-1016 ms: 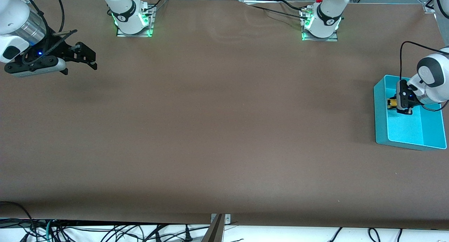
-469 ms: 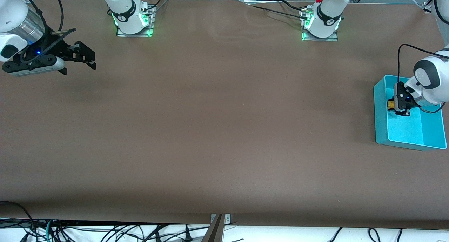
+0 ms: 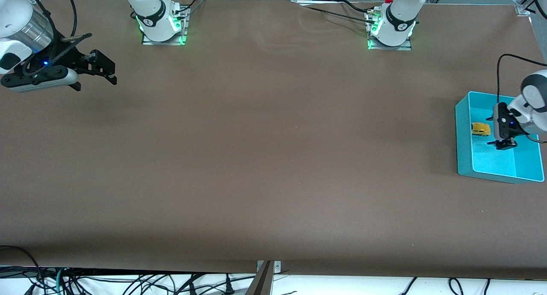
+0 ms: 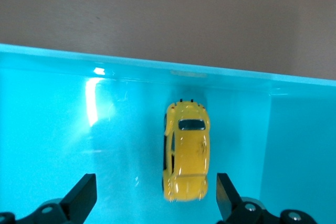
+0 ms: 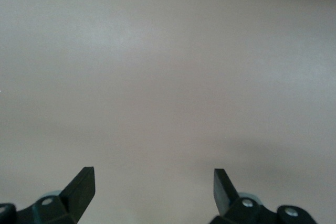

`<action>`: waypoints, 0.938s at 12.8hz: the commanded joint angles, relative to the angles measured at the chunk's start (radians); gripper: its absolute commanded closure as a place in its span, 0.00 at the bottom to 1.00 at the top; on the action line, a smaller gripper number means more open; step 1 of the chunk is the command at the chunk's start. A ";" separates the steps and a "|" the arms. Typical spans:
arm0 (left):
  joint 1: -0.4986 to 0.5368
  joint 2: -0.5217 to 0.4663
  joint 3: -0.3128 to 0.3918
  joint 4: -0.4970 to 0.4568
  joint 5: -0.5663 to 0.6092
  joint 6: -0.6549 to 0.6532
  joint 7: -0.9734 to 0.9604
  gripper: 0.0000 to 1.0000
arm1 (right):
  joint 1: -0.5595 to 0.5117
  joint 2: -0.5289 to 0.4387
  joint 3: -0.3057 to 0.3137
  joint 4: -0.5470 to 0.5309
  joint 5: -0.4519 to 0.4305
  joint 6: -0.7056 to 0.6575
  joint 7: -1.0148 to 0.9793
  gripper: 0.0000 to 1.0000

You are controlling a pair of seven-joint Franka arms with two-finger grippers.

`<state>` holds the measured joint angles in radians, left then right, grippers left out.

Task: Wind and store yellow beetle car

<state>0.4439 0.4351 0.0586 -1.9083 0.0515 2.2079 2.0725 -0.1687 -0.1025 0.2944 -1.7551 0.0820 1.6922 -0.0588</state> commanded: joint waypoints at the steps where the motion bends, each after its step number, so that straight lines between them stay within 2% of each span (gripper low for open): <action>1: -0.001 -0.067 -0.023 0.061 -0.025 -0.135 -0.086 0.00 | -0.002 0.006 0.005 0.029 -0.016 -0.016 -0.001 0.00; 2: -0.004 -0.090 -0.025 0.067 -0.028 -0.175 -0.135 0.00 | -0.002 0.006 0.005 0.029 -0.016 -0.019 -0.003 0.00; 4: -0.008 -0.150 -0.039 0.067 -0.120 -0.291 -0.245 0.00 | -0.002 0.006 0.005 0.029 -0.016 -0.025 -0.001 0.00; 7: -0.109 -0.242 -0.048 0.086 -0.144 -0.425 -0.478 0.00 | -0.002 0.006 0.006 0.029 -0.018 -0.037 -0.001 0.00; 9: -0.149 -0.263 -0.091 0.136 -0.177 -0.523 -0.654 0.00 | 0.000 0.006 0.006 0.029 -0.018 -0.036 -0.001 0.00; 12: -0.270 -0.300 -0.105 0.204 -0.179 -0.540 -0.923 0.00 | 0.000 0.006 0.006 0.029 -0.018 -0.037 -0.001 0.00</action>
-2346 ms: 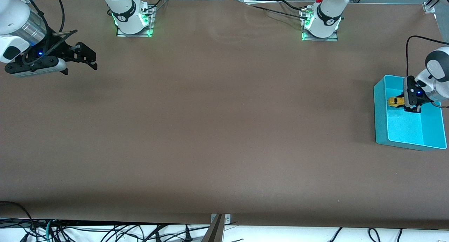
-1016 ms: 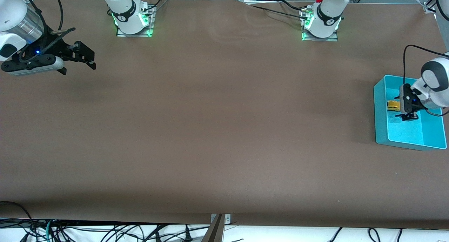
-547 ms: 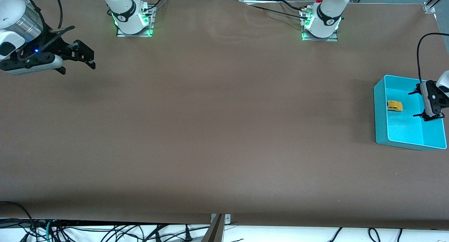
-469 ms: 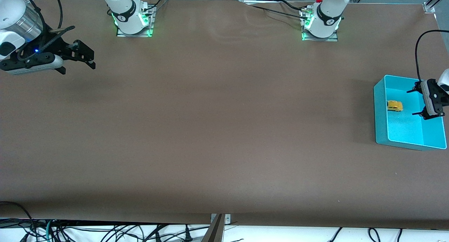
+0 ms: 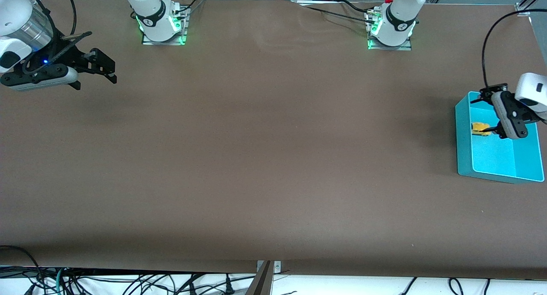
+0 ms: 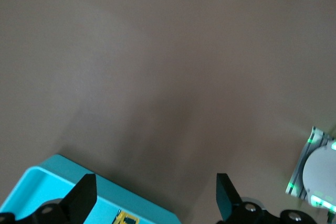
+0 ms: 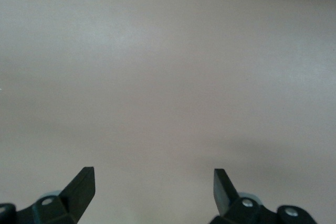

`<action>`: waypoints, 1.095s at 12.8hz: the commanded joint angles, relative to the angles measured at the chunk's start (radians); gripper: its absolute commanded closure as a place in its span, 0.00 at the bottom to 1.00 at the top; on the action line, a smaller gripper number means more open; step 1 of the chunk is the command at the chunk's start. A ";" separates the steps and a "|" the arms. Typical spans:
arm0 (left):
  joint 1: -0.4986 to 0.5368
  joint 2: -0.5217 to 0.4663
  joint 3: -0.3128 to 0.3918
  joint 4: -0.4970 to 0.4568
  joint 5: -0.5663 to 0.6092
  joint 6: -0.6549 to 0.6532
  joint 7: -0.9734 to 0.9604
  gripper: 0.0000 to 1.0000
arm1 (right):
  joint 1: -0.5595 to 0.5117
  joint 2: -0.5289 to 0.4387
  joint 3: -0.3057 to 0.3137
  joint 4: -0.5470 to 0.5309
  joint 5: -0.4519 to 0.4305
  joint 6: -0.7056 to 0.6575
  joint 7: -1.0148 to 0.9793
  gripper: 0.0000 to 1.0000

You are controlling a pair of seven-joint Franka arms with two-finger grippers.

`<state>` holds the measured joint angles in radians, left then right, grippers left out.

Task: Wind and store yellow beetle car

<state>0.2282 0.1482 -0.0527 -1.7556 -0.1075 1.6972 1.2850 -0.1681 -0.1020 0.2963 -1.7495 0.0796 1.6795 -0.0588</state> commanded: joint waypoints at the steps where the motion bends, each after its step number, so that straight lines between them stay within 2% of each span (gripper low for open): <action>1: -0.084 -0.015 0.005 0.071 -0.021 -0.033 -0.235 0.00 | -0.001 0.005 0.004 0.024 -0.015 -0.023 -0.001 0.00; 4: -0.144 -0.016 0.005 0.125 -0.024 -0.036 -0.483 0.00 | -0.001 0.005 0.004 0.024 -0.015 -0.024 -0.001 0.00; 9: -0.198 -0.019 -0.024 0.220 -0.011 -0.122 -1.103 0.00 | -0.001 0.005 0.004 0.024 -0.015 -0.027 -0.003 0.00; 12: -0.204 -0.022 -0.029 0.252 -0.006 -0.214 -1.309 0.00 | -0.001 0.005 0.004 0.024 -0.015 -0.027 -0.003 0.00; 14: -0.216 -0.042 -0.027 0.252 -0.007 -0.221 -1.479 0.00 | -0.001 0.005 0.004 0.024 -0.014 -0.029 -0.004 0.00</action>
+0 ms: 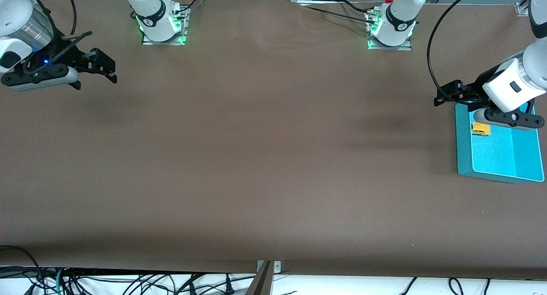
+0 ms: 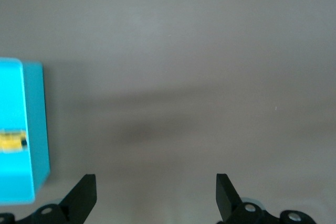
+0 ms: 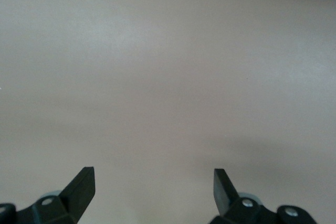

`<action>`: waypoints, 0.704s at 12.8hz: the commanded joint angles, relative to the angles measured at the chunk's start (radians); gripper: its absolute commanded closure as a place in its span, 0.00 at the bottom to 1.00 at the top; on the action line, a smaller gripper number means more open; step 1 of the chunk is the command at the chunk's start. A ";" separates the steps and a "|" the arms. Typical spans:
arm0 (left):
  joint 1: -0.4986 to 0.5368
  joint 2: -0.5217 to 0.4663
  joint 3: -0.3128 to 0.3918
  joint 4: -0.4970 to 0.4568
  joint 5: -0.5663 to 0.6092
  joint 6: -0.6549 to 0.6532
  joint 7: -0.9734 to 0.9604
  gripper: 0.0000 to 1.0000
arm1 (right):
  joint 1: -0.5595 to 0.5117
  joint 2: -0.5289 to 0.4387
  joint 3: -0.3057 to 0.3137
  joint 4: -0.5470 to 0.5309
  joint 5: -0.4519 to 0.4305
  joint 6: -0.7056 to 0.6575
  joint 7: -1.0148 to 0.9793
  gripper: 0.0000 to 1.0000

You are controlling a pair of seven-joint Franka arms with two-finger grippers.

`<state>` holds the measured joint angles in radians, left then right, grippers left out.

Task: Wind and store yellow beetle car

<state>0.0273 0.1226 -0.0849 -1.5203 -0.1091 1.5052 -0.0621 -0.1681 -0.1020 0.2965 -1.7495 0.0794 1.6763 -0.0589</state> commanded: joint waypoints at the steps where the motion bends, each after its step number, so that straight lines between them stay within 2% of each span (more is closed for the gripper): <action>1: -0.015 -0.018 0.016 0.020 -0.004 -0.031 -0.146 0.00 | -0.001 0.005 0.004 0.024 -0.013 -0.024 -0.004 0.00; 3: -0.015 -0.058 0.023 0.022 0.009 -0.037 -0.116 0.00 | -0.001 0.005 0.004 0.024 -0.013 -0.024 -0.004 0.00; 5: -0.020 -0.063 0.022 0.019 0.086 -0.080 0.038 0.00 | -0.001 0.005 0.004 0.024 -0.012 -0.024 -0.004 0.00; 6: -0.020 -0.061 0.025 0.019 0.088 -0.080 0.066 0.00 | -0.001 0.005 0.004 0.024 -0.012 -0.024 -0.004 0.00; 9: -0.006 -0.043 0.022 0.025 0.083 -0.080 0.065 0.00 | -0.001 0.005 0.004 0.024 -0.012 -0.041 -0.004 0.00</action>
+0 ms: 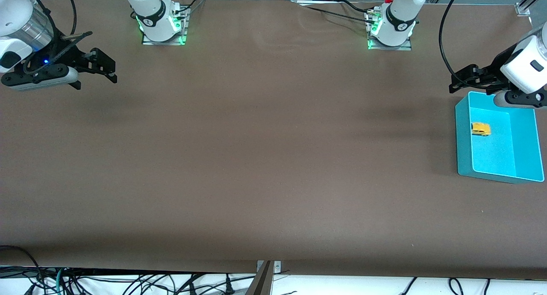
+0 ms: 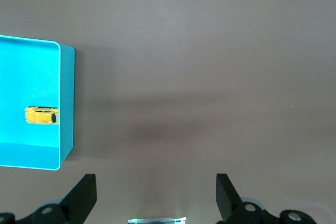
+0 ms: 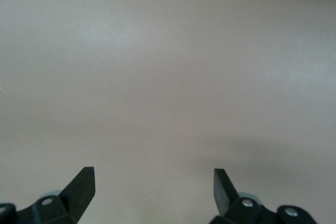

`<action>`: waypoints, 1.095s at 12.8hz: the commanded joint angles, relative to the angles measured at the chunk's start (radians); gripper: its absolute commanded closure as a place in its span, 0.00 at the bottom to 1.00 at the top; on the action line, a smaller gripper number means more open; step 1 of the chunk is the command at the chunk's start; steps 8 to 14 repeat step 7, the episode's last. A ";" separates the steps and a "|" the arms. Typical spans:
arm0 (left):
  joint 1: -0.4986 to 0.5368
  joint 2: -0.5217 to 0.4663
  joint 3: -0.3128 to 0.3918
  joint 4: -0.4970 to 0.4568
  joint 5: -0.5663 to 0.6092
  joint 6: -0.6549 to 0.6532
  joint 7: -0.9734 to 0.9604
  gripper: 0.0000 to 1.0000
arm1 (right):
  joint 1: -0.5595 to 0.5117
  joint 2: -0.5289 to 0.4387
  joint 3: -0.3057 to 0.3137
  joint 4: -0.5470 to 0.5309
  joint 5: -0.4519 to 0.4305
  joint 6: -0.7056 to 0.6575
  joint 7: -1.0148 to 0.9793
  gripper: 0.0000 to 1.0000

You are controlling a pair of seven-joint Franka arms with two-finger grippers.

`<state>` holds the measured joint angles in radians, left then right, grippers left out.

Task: Wind and store yellow beetle car

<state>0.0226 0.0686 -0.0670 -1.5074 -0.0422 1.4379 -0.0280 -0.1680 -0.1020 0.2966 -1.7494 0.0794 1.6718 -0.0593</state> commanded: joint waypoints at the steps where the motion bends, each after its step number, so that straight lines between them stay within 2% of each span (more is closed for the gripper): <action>1: -0.001 0.011 0.004 0.012 0.016 -0.013 0.033 0.00 | -0.001 0.004 0.004 0.024 -0.012 -0.044 -0.004 0.00; 14: 0.002 0.014 0.006 0.012 0.013 -0.013 0.040 0.00 | -0.001 0.004 0.006 0.024 -0.012 -0.053 -0.004 0.00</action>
